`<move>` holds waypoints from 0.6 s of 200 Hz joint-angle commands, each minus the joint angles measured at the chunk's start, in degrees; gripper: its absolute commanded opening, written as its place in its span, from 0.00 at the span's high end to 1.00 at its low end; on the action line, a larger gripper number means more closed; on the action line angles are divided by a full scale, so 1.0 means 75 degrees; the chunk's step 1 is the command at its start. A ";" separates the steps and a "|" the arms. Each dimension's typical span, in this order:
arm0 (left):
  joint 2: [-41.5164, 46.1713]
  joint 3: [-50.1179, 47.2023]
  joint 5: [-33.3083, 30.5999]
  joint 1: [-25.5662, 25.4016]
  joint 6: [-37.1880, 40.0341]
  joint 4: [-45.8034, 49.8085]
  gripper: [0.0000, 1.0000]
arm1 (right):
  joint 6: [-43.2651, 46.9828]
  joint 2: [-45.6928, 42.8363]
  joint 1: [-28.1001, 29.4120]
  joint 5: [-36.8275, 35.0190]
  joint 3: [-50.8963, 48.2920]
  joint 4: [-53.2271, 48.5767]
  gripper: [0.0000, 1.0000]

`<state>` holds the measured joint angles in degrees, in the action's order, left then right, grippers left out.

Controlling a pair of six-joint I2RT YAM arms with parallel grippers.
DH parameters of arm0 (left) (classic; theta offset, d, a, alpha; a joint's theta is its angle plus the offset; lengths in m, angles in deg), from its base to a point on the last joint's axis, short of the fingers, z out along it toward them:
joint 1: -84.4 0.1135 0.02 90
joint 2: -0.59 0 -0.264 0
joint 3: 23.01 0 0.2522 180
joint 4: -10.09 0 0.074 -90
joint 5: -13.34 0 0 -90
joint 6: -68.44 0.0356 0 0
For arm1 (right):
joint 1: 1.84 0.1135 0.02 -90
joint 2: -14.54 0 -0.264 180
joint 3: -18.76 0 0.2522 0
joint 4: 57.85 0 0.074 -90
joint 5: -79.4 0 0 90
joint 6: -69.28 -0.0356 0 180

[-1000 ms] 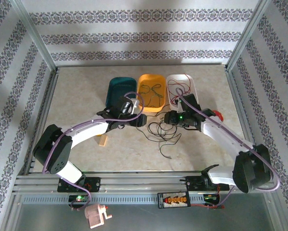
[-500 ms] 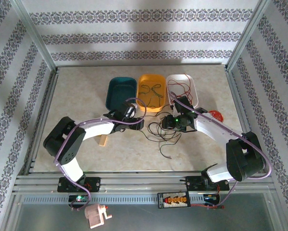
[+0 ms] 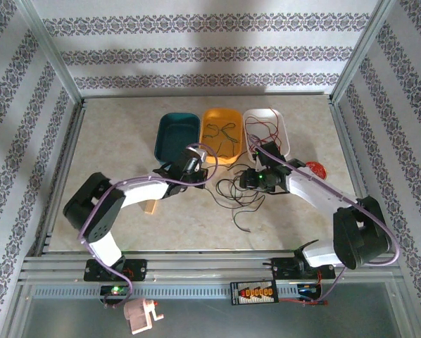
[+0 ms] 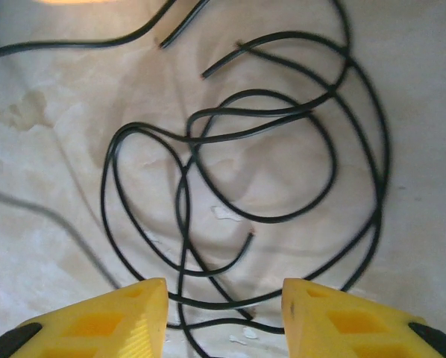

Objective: Untangle the cables

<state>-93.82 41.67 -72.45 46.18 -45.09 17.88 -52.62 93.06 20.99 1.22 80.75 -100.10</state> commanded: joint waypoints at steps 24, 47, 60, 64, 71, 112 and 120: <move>0.2634 -0.0255 -0.0068 -0.0190 0.0385 0.0035 1.00 | -0.0614 -0.1374 -0.0734 -0.0911 -0.0585 0.0346 0.55; 0.3622 -0.0404 0.0145 -0.0190 0.0516 -0.0017 1.00 | -0.0697 -0.1871 -0.0910 -0.1166 -0.0774 0.0451 0.55; 0.4029 -0.0456 0.0369 -0.0190 0.0579 -0.0127 1.00 | -0.0747 -0.2055 -0.0946 -0.1246 -0.0860 0.0533 0.55; 0.4134 -0.0460 0.0374 -0.0190 0.0584 -0.0156 1.00 | -0.0760 -0.2088 -0.0937 -0.1247 -0.0884 0.0551 0.55; 0.4310 -0.0430 0.0306 -0.0190 0.0565 -0.0165 1.00 | -0.0790 -0.2131 -0.0946 -0.1246 -0.0907 0.0586 0.55; 0.4848 -0.0054 0.1032 0.0036 0.0351 -0.0593 1.00 | -0.0891 -0.2191 -0.0945 -0.1282 -0.0922 0.0632 0.55; 0.4857 0.0096 0.1278 0.0056 0.0368 -0.0592 1.00 | -0.0897 -0.2206 -0.0944 -0.1282 -0.0928 0.0626 0.55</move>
<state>-58.63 39.44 -68.87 45.44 -42.55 17.27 -58.26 77.35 14.02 -6.78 74.32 -96.23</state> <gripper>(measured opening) 0.047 0.450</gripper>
